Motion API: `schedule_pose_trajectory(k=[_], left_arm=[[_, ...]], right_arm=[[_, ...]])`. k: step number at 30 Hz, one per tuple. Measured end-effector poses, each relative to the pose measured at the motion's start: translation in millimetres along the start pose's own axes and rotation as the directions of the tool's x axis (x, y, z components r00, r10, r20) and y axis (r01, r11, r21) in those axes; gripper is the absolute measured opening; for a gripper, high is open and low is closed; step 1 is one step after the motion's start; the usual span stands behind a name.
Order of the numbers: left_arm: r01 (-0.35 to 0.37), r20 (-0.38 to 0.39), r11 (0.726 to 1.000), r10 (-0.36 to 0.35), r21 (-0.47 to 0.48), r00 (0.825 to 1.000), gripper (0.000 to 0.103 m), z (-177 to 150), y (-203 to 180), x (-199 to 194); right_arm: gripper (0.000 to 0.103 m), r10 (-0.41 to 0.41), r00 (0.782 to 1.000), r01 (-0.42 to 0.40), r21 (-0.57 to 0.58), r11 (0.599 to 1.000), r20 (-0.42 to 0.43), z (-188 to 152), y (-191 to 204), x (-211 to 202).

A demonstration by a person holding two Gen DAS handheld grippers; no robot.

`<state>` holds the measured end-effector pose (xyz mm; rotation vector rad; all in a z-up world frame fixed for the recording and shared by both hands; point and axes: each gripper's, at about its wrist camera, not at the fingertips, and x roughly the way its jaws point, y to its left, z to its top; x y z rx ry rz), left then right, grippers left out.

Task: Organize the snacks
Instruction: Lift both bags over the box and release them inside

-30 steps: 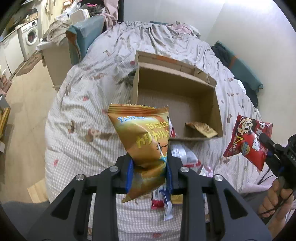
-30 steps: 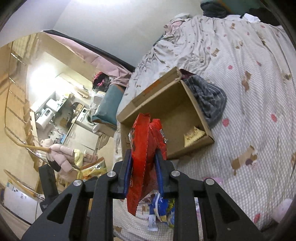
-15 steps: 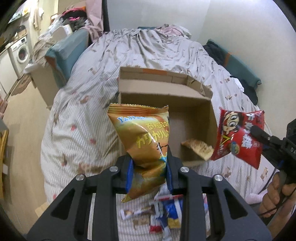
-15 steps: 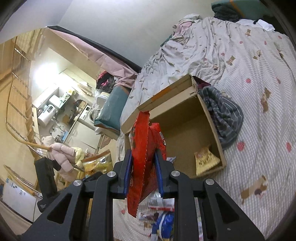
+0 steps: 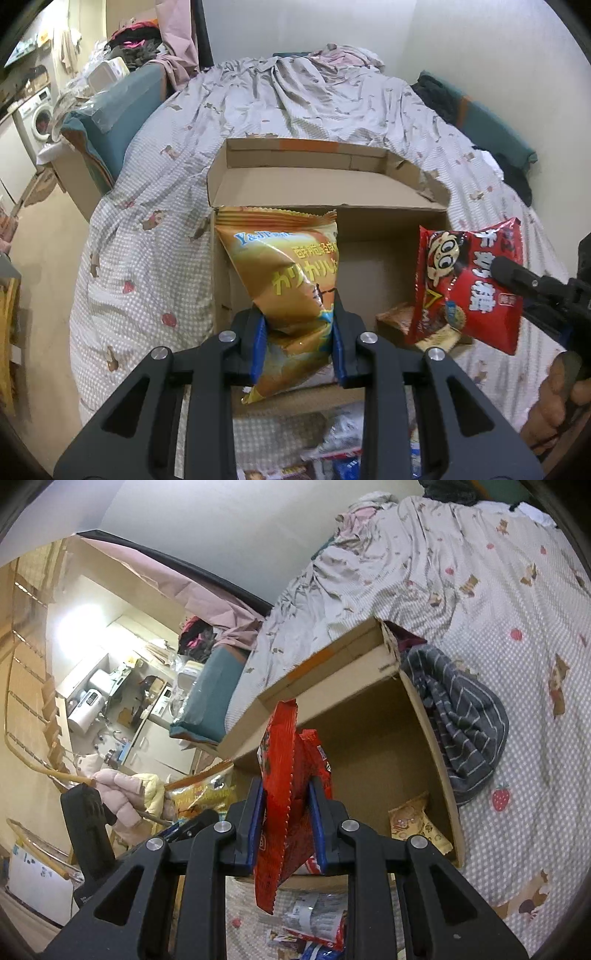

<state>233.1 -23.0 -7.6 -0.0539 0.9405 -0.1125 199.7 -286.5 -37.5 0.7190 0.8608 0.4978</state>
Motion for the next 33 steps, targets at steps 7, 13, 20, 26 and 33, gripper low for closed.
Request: schedule_pose_trajectory(k=[7,13,20,26,33], left_arm=[[0.013,-0.011,1.000,-0.013,-0.005,1.000,0.025,-3,3,24],[-0.001,-0.017,1.000,0.001,0.013,1.000,0.025,-5,1,36],[-0.007,-0.023,1.000,0.007,0.006,1.000,0.025,-5,3,39],[-0.009,-0.004,1.000,0.009,-0.009,1.000,0.026,-4,6,37],[-0.014,-0.002,1.000,0.014,-0.017,1.000,0.027,-5,6,37]], right_arm=[[0.024,-0.022,0.999,0.021,-0.019,1.000,-0.048,-5,-5,25],[0.024,-0.063,0.992,0.059,-0.037,0.998,-0.112,-14,-14,46],[0.024,-0.073,0.988,0.070,-0.028,0.997,-0.140,-18,-20,53],[0.024,-0.090,0.987,0.085,-0.043,0.995,-0.131,-17,-17,55],[0.028,-0.120,0.989,0.114,-0.076,0.991,-0.084,-15,-11,52]])
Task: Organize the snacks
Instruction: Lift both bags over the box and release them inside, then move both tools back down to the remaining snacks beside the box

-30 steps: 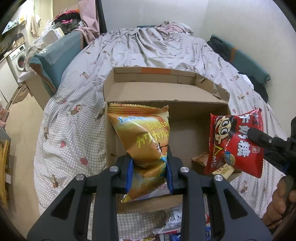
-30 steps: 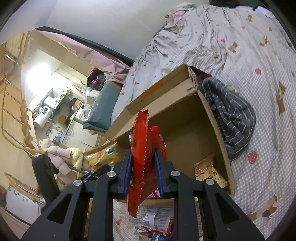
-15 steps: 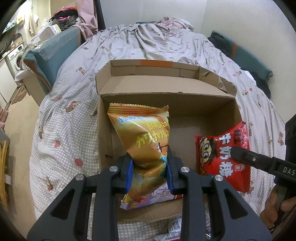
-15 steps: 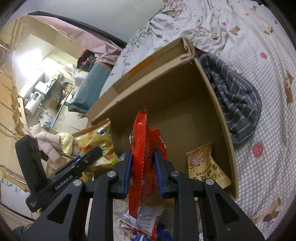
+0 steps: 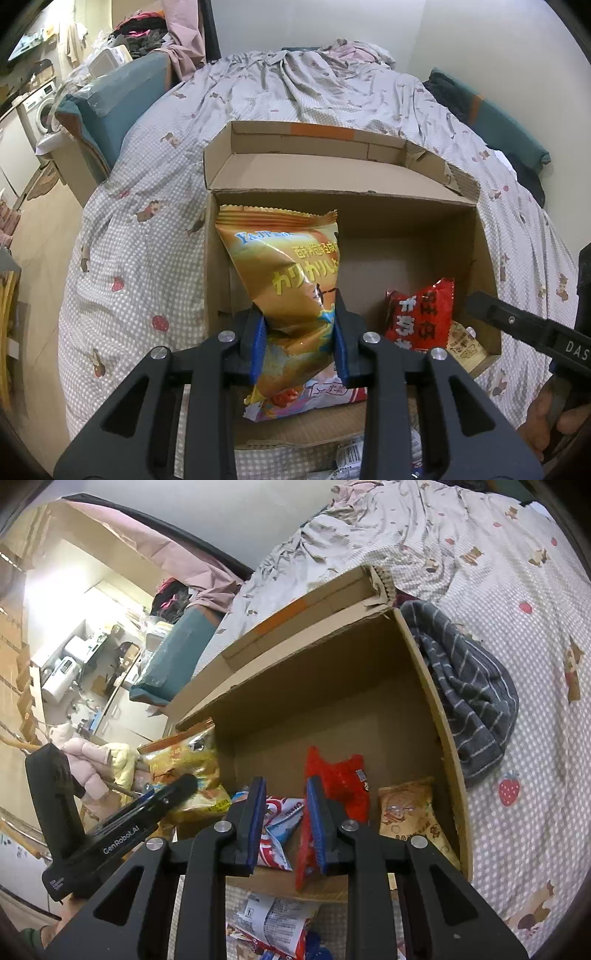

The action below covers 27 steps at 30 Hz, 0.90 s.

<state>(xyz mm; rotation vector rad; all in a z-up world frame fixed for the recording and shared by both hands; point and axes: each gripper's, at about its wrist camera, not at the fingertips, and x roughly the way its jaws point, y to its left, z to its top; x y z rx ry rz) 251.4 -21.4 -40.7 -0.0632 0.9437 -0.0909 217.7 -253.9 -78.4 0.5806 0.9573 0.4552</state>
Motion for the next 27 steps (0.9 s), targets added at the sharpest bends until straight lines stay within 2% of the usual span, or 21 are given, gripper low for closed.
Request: schedule_pose_trajectory(k=[2,4,6,7,8,10,22,27], left_arm=[[0.005,0.004,1.000,-0.005,0.015,1.000,0.031,0,-2,-2],[0.010,0.012,1.000,-0.011,0.027,1.000,0.045,-1,-5,-7],[0.012,0.031,1.000,-0.013,0.024,0.999,0.072,-1,-6,-12],[0.015,0.040,1.000,-0.016,0.023,0.999,0.076,-1,-5,-14],[0.017,0.050,1.000,-0.018,0.026,0.999,0.081,-1,-5,-16],[0.014,0.052,0.999,-0.015,0.034,0.999,0.083,-1,-6,-18],[0.004,0.056,1.000,-0.006,0.030,0.998,0.083,-9,0,-33],[0.008,0.093,1.000,-0.011,0.029,0.996,0.083,-10,6,-59]], right_arm=[[0.028,0.018,1.000,-0.018,0.009,1.000,0.004,1,0,-2],[0.028,0.019,1.000,-0.019,0.016,1.000,-0.001,3,-1,-3],[0.030,0.013,1.000,-0.013,0.016,1.000,0.006,5,-2,-6],[0.041,0.004,1.000,-0.004,0.013,1.000,0.011,6,-2,-7],[0.064,-0.005,1.000,0.005,0.014,1.000,0.020,6,-2,-9],[0.080,0.000,0.999,-0.001,0.022,1.000,0.047,5,-3,-14],[0.080,-0.001,0.999,0.001,0.006,1.000,0.049,3,4,-28],[0.080,-0.027,0.999,0.028,-0.023,0.999,0.037,-4,12,-37]])
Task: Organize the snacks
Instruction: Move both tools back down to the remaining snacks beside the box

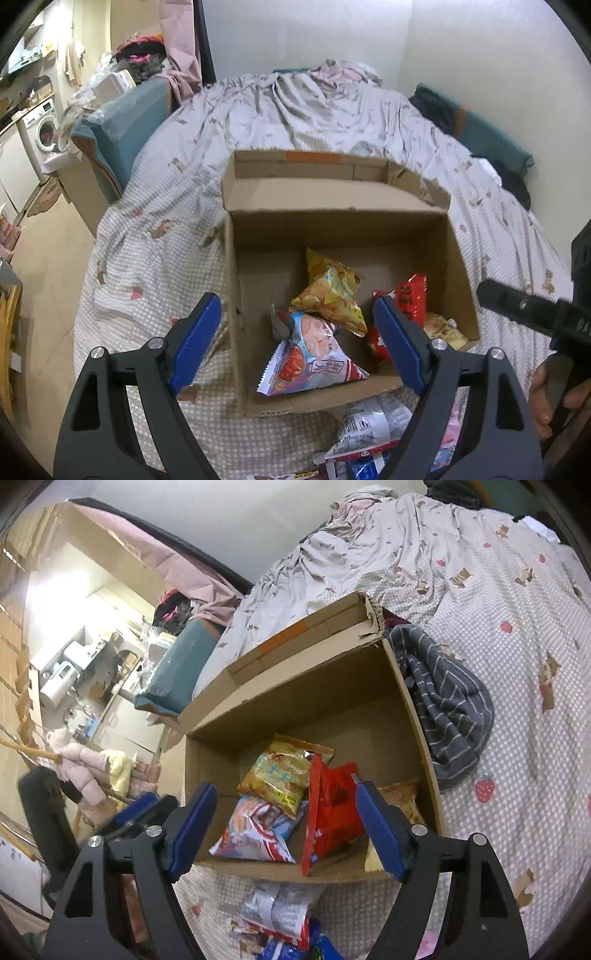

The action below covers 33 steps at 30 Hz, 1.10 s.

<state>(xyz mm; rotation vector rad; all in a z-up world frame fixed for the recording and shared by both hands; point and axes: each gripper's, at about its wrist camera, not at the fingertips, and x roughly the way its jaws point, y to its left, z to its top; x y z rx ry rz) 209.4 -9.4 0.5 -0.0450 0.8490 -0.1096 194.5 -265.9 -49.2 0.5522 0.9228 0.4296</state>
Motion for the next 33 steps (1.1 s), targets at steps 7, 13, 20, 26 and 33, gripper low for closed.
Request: schedule_pose_trajectory(k=[7,13,20,26,33], left_arm=[[-0.014,0.010,0.999,0.014,-0.032,1.000,0.083,-13,12,-26],[-0.006,-0.004,0.999,0.006,-0.038,1.000,0.090,-28,18,-41],[0.010,-0.041,0.999,-0.011,-0.037,0.999,0.093,-51,14,-52],[-0.011,-0.068,1.000,0.010,-0.014,0.998,0.093,-68,5,-58],[-0.041,-0.143,0.998,0.032,-0.056,0.989,0.093,-85,19,-50]], right_arm=[[0.080,-0.004,1.000,0.004,-0.041,0.999,0.014,-12,16,-23],[0.080,-0.012,1.000,0.012,-0.024,1.000,-0.001,-32,14,-36],[0.083,-0.032,0.999,0.031,-0.018,0.999,-0.012,-52,12,-51],[0.096,-0.036,0.999,0.036,-0.011,0.999,-0.010,-71,12,-61],[0.096,-0.073,0.997,0.071,-0.072,0.995,-0.027,-89,22,-63]])
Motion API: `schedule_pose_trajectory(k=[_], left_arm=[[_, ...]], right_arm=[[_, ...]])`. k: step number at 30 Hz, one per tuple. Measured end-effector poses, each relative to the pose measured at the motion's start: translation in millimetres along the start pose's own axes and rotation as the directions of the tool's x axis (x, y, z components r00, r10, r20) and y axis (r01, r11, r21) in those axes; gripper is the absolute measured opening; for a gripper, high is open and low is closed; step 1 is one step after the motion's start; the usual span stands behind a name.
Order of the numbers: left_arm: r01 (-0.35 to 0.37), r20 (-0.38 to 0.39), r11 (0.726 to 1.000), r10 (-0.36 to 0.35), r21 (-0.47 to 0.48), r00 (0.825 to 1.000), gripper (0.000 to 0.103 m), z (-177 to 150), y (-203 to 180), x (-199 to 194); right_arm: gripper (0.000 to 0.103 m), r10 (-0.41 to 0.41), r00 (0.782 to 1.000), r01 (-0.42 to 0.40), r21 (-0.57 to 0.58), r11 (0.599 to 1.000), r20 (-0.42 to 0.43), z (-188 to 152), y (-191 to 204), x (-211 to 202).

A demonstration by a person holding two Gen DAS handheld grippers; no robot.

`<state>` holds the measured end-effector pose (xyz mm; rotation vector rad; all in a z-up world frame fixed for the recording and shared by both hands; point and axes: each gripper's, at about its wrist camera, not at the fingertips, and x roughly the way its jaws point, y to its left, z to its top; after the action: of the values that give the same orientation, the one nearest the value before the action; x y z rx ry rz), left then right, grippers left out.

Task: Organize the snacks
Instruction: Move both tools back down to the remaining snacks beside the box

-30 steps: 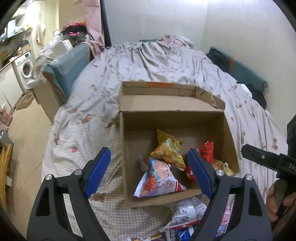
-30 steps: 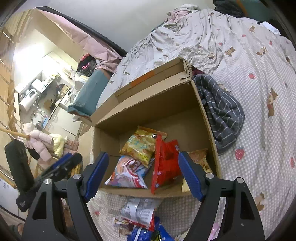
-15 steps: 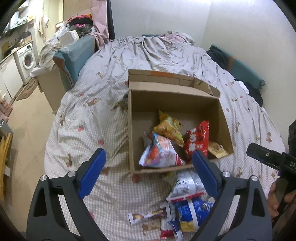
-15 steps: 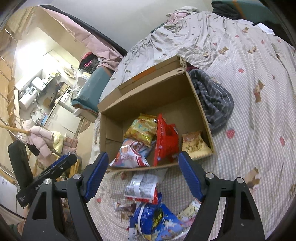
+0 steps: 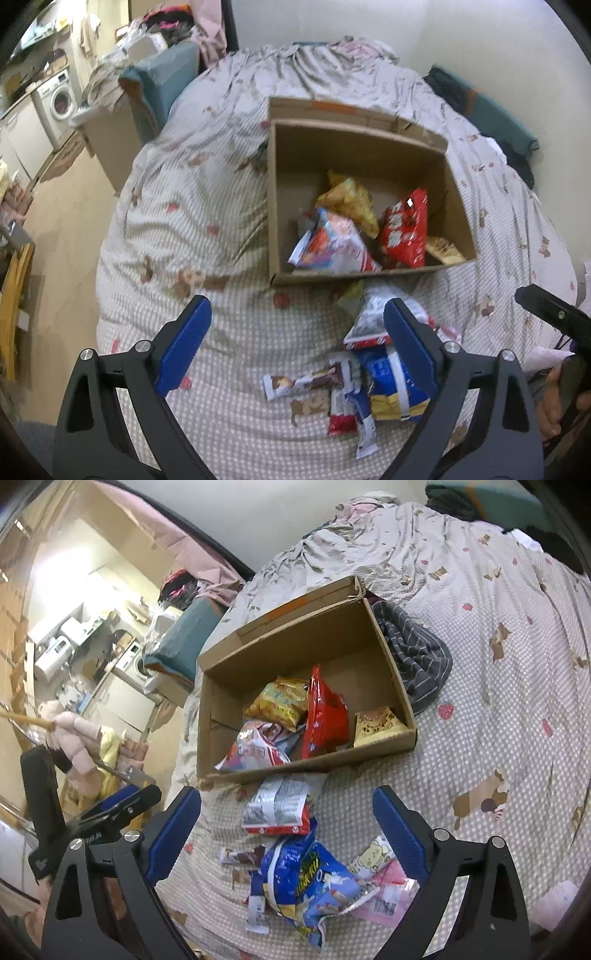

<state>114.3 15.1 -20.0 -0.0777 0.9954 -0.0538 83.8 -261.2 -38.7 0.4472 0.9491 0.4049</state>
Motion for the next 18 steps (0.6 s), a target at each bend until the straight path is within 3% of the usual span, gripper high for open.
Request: schedule_pose_trajectory(k=[6,12,16,18], left_arm=[[-0.023,-0.042,1.000,0.023,-0.003,0.999,0.093,-7,8,10],[-0.047,-0.136,0.998,0.041,-0.039,0.990,0.090,-13,21,31],[-0.034,-0.270,0.999,0.022,-0.041,0.963,0.087,-27,20,59],[-0.015,-0.343,0.996,-0.016,-0.088,0.939,0.087,-38,18,76]], right_arm=[[0.096,-0.057,0.997,0.058,0.020,0.998,-0.057,-13,-10,9],[0.096,-0.032,0.997,0.043,0.139,0.989,-0.075,-13,-34,10],[0.096,-0.026,0.996,0.042,0.187,0.981,-0.086,-13,-43,13],[0.096,-0.024,0.995,0.042,0.198,0.979,-0.093,-13,-45,15]])
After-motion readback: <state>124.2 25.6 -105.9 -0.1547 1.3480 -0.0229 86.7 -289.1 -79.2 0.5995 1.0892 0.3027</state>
